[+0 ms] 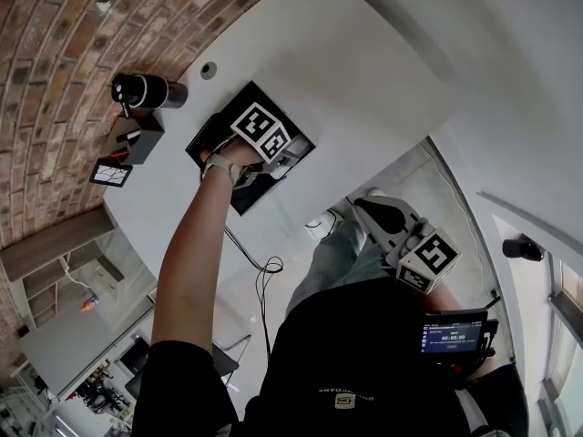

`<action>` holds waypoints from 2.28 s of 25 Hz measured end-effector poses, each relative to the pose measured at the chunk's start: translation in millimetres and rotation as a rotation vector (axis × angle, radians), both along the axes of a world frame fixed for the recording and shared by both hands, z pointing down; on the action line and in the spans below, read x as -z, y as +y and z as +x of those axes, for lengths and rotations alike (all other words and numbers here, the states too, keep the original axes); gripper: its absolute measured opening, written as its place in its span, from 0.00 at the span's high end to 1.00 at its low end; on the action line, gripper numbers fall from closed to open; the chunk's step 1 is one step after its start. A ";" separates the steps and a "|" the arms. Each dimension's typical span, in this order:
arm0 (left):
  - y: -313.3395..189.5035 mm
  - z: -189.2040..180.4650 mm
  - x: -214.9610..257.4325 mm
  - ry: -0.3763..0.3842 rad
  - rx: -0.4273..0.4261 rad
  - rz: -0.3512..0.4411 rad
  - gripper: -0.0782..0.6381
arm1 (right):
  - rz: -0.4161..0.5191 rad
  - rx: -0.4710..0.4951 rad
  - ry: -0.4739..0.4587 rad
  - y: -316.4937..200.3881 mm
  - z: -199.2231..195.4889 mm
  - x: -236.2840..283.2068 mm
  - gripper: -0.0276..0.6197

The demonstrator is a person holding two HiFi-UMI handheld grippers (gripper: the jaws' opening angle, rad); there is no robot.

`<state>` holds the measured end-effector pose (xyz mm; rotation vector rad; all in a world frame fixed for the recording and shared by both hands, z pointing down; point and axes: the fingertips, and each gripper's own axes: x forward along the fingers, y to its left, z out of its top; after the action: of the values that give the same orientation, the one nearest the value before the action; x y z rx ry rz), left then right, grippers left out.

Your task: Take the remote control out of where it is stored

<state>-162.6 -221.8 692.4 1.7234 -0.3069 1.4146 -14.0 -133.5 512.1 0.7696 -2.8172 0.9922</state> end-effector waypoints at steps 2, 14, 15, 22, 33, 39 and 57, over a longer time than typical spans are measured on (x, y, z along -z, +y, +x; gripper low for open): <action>0.3 1.1 -0.9 -0.001 -0.008 -0.017 0.57 | -0.001 -0.005 0.002 -0.3 0.8 -0.6 0.95; 2.1 3.7 -0.8 -0.007 0.015 -0.048 0.61 | 0.005 -0.016 0.002 -1.3 0.9 4.9 0.95; 2.0 3.6 -0.4 -0.011 0.016 -0.039 0.61 | 0.005 -0.017 0.002 -1.3 1.2 4.9 0.95; 3.5 5.3 7.3 -0.041 -0.031 0.000 0.62 | 0.014 -0.008 0.001 -0.8 2.3 8.1 0.95; 6.4 13.4 24.9 0.044 0.032 -0.038 0.70 | 0.023 -0.007 -0.010 -1.7 7.2 11.9 0.95; 21.2 12.1 13.0 0.002 -0.008 -0.058 0.70 | 0.023 0.003 -0.015 0.1 6.7 12.9 0.95; 20.4 13.9 14.4 0.036 0.092 -0.010 0.72 | 0.023 0.022 -0.018 -7.7 13.9 15.4 0.95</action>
<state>-148.7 -201.4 678.0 1.7035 -0.3541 1.3154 -0.1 -141.2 496.8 0.7339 -2.8512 0.9702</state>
